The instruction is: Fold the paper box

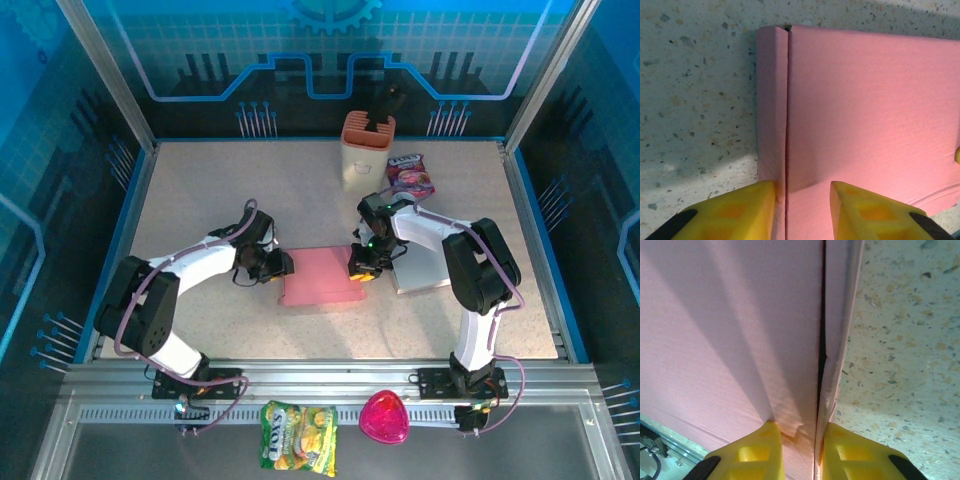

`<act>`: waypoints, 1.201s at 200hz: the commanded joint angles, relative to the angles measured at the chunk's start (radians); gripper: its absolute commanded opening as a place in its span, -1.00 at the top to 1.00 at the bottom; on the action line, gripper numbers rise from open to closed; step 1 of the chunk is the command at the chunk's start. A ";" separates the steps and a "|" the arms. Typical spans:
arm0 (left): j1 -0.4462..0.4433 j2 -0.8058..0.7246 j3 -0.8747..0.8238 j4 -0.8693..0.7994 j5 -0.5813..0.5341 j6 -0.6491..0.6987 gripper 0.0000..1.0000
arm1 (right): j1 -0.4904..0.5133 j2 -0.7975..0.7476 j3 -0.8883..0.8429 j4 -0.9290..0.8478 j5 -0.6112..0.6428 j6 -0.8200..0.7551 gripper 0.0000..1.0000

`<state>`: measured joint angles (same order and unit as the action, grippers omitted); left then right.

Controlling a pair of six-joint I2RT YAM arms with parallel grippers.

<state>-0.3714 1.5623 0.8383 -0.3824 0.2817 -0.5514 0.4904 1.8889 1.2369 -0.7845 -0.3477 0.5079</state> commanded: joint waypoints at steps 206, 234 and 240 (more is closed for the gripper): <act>-0.020 -0.020 -0.106 0.103 -0.024 -0.081 0.69 | -0.087 -0.034 -0.046 0.054 -0.080 -0.040 -0.14; -0.005 -0.034 -0.136 0.146 -0.010 -0.105 0.72 | -0.095 -0.031 -0.034 0.081 -0.108 -0.065 -0.30; -0.002 -0.036 -0.142 0.154 -0.007 -0.108 0.73 | -0.096 -0.026 -0.030 0.083 -0.113 -0.069 -0.31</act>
<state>-0.3855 1.5307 0.7460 -0.2356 0.2619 -0.6270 0.4030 1.8717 1.2018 -0.7238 -0.4068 0.4686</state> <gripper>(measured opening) 0.145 0.644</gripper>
